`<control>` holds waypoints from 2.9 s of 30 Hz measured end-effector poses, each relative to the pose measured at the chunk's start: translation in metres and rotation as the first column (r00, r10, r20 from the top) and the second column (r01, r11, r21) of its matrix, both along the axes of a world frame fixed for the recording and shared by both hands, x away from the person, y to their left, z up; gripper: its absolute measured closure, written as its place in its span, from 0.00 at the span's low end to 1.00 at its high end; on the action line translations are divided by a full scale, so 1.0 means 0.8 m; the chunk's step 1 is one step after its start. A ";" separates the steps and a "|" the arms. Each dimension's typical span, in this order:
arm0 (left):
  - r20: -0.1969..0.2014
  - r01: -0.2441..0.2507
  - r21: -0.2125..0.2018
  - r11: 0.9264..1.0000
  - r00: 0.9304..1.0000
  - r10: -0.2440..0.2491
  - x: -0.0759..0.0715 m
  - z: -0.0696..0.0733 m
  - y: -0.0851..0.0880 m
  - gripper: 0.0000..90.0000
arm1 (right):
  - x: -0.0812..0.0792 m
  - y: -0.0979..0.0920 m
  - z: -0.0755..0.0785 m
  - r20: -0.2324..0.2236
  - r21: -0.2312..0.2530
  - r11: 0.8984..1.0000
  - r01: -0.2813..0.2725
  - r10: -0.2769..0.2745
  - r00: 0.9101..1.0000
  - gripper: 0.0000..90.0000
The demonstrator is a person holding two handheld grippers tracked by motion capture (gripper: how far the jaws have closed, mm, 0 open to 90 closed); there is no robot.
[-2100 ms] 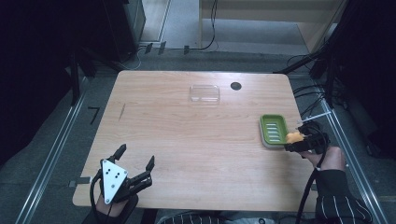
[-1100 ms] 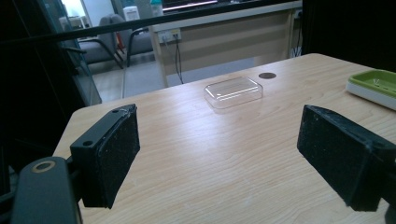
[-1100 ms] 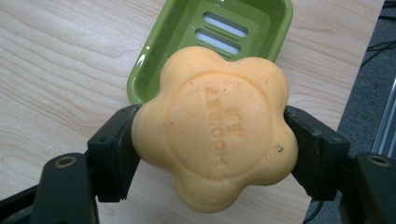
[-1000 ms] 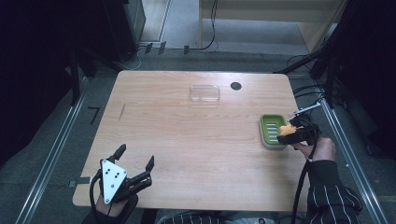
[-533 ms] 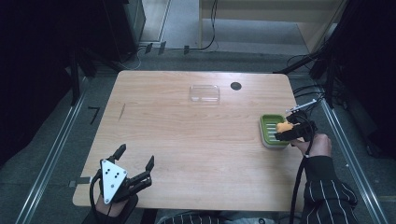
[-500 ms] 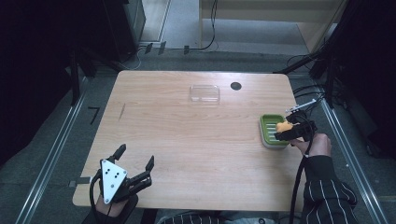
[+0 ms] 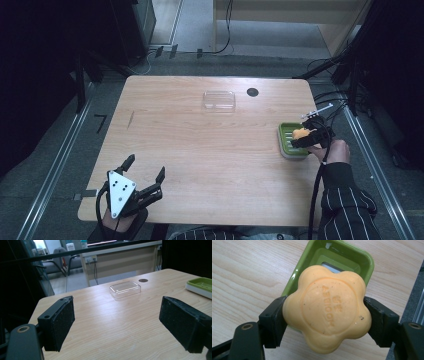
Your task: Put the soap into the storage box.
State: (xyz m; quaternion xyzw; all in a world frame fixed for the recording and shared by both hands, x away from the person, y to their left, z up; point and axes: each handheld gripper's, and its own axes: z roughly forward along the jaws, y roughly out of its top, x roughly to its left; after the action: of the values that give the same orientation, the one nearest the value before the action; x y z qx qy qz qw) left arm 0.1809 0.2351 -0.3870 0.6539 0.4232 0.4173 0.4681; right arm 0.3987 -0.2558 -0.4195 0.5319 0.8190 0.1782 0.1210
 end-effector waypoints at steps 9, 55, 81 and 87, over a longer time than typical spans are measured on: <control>0.000 0.000 0.001 1.000 1.000 0.000 0.000 0.000 0.000 0.15 | 0.008 0.003 -0.004 -0.003 -0.005 1.000 -0.002 0.002 1.000 0.30; 0.002 0.000 0.000 1.000 1.000 0.000 0.000 0.000 0.001 0.15 | 0.042 0.015 -0.032 -0.073 -0.030 1.000 -0.002 0.000 0.997 0.30; 0.003 -0.001 -0.002 1.000 1.000 0.001 0.000 0.000 0.001 0.15 | 0.042 0.016 -0.037 -0.084 -0.033 0.999 -0.001 -0.002 0.996 0.30; 0.003 -0.001 -0.002 1.000 1.000 0.001 0.000 0.000 0.001 0.15 | 0.042 0.016 -0.037 -0.090 -0.028 1.000 -0.004 0.002 0.996 0.30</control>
State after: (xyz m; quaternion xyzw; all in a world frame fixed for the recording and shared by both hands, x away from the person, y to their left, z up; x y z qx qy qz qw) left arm 0.1806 0.2359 -0.3870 0.6527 0.4232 0.4179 0.4693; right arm 0.4326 -0.2431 -0.4491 0.5363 0.8269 0.1426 0.0913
